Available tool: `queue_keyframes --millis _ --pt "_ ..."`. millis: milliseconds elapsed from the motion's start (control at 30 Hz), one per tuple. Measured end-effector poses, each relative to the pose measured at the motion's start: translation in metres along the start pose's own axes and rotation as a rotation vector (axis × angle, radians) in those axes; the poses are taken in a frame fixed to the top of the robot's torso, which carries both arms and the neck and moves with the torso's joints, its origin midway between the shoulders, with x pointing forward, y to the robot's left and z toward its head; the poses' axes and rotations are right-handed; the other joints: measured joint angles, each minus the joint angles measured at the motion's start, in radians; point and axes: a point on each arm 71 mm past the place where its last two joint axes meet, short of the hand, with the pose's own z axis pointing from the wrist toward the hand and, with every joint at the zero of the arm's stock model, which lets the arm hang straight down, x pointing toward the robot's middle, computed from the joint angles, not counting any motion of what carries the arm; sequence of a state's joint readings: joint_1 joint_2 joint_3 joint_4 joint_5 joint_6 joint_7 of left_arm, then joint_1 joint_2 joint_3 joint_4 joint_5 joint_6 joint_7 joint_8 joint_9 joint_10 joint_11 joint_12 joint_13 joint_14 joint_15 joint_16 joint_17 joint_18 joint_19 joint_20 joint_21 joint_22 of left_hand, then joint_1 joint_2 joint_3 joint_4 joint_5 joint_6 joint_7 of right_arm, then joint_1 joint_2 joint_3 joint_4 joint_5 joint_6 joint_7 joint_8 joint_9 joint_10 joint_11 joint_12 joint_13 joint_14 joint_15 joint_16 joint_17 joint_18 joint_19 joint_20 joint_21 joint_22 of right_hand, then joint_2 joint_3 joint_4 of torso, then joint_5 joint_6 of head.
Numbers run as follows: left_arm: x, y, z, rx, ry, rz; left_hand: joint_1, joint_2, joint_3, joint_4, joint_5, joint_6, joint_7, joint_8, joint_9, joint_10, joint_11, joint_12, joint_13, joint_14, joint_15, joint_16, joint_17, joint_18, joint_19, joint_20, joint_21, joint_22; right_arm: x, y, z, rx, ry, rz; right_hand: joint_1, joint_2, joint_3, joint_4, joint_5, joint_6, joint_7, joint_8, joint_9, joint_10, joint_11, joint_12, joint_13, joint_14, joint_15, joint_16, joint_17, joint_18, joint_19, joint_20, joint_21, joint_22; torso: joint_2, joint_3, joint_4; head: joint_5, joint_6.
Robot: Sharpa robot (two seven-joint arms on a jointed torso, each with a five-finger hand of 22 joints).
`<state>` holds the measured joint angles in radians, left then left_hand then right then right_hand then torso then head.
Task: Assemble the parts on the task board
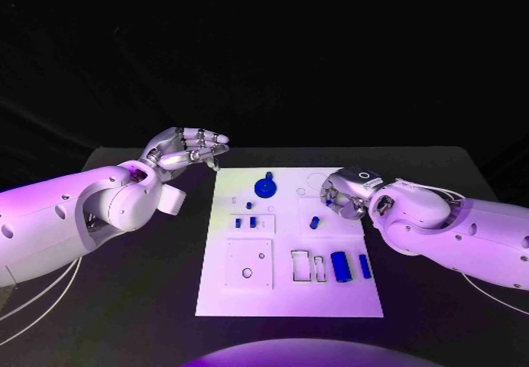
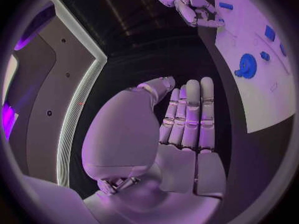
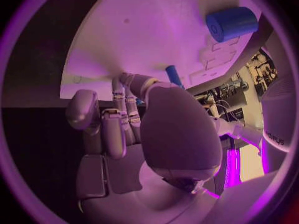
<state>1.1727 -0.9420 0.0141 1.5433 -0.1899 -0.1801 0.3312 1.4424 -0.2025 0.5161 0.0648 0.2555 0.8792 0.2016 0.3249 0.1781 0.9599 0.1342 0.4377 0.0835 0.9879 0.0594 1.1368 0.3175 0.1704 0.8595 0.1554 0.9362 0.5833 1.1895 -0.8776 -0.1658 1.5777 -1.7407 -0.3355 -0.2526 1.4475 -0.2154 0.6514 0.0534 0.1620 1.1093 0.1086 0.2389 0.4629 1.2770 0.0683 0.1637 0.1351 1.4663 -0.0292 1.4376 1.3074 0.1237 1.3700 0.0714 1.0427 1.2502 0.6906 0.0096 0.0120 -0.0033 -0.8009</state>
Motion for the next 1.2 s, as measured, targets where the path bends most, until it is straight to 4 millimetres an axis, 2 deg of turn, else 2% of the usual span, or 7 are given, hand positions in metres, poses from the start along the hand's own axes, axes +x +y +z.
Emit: queue_keyframes --millis 800,1000,1200 --pt "-0.002 0.001 0.001 -0.011 0.004 0.001 0.000 0.000 -0.003 -0.008 0.000 -0.014 0.007 0.000 -0.003 -0.022 0.007 0.000 -0.003 0.000 0.000 -0.007 -0.005 0.000 0.000 0.000 -0.004 -0.002 -0.024 0.001 -0.011 -0.004 -0.084 0.033 -0.004 0.004 0.009 -0.002 0.000 0.004 0.004 0.003 0.004 0.004 0.004 -0.004 0.007 0.000 0.000 0.000 0.001 0.000 0.000 0.000 0.005 0.004 -0.001 -0.0012 0.0001 -0.003 0.002" --pt "-0.001 0.002 0.001 -0.014 0.007 0.001 0.000 0.000 -0.003 -0.008 0.000 -0.018 0.010 0.000 -0.003 -0.029 0.007 0.000 -0.003 0.000 0.000 -0.007 -0.005 0.000 0.000 0.000 -0.004 -0.003 -0.030 0.020 -0.017 -0.051 -0.097 0.065 -0.004 0.004 0.008 -0.002 -0.001 0.004 0.004 0.002 0.004 0.004 0.004 -0.006 0.008 0.000 0.001 0.000 0.001 0.000 0.000 0.000 0.005 0.006 -0.001 -0.0010 -0.0006 -0.002 0.001" --pt "0.000 0.002 0.002 -0.015 0.012 -0.001 0.000 0.000 -0.003 -0.008 0.000 -0.018 0.010 0.000 -0.004 -0.029 0.007 0.000 -0.003 0.000 0.000 -0.007 -0.005 0.000 0.000 0.000 -0.004 -0.003 -0.035 0.057 -0.018 -0.138 -0.105 0.103 -0.004 0.004 0.008 -0.002 -0.002 0.003 0.003 0.003 0.004 0.004 0.004 -0.006 0.008 0.000 0.001 0.000 0.000 0.000 0.000 0.000 0.005 0.006 -0.001 -0.0008 -0.0006 0.007 -0.002"
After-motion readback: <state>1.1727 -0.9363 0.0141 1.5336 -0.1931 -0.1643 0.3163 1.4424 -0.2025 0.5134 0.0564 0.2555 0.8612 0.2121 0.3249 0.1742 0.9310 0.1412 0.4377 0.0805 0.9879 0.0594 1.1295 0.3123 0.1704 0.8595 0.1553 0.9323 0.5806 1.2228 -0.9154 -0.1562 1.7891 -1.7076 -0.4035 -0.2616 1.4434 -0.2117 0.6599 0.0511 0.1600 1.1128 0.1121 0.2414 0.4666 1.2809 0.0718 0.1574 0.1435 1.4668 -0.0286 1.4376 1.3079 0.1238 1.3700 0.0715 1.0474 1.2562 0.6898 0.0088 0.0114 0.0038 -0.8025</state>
